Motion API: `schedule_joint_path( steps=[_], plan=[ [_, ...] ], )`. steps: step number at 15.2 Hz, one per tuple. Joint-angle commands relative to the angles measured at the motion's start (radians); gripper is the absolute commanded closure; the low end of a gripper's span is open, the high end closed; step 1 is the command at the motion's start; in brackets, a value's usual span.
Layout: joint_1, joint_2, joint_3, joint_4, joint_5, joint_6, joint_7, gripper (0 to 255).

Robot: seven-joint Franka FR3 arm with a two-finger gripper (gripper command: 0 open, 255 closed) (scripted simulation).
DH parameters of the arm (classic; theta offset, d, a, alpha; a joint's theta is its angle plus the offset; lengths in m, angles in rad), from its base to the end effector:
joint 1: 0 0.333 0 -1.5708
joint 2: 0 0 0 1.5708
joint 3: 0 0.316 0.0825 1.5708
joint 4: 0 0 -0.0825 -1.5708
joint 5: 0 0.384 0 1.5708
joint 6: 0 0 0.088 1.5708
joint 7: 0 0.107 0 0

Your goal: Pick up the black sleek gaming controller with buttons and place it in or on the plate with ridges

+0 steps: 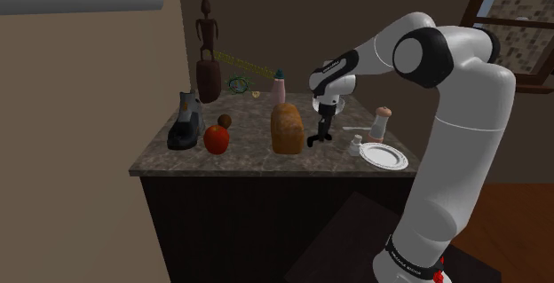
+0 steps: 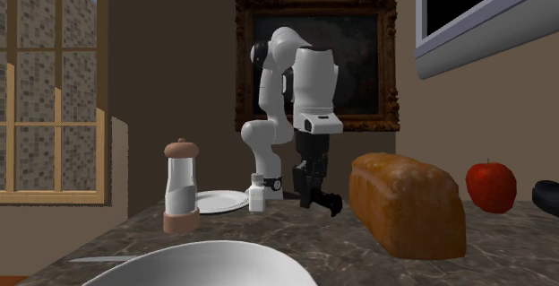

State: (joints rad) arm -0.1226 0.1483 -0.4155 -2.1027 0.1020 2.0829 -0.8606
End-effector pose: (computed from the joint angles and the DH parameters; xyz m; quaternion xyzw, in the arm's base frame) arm 0.4743 -0.2739 0.3425 -0.9882 -0.1317 0.0507 0.0590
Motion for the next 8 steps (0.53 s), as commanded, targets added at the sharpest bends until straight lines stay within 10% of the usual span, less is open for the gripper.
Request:
schedule_joint_path(
  steps=[1, 8],
  plan=[
    [0.002, -0.018, -0.001, 0.01, -0.009, -0.026, 0.008, 255],
    [0.006, -0.064, -0.004, 0.056, -0.033, -0.113, 0.027, 255]
  ],
)
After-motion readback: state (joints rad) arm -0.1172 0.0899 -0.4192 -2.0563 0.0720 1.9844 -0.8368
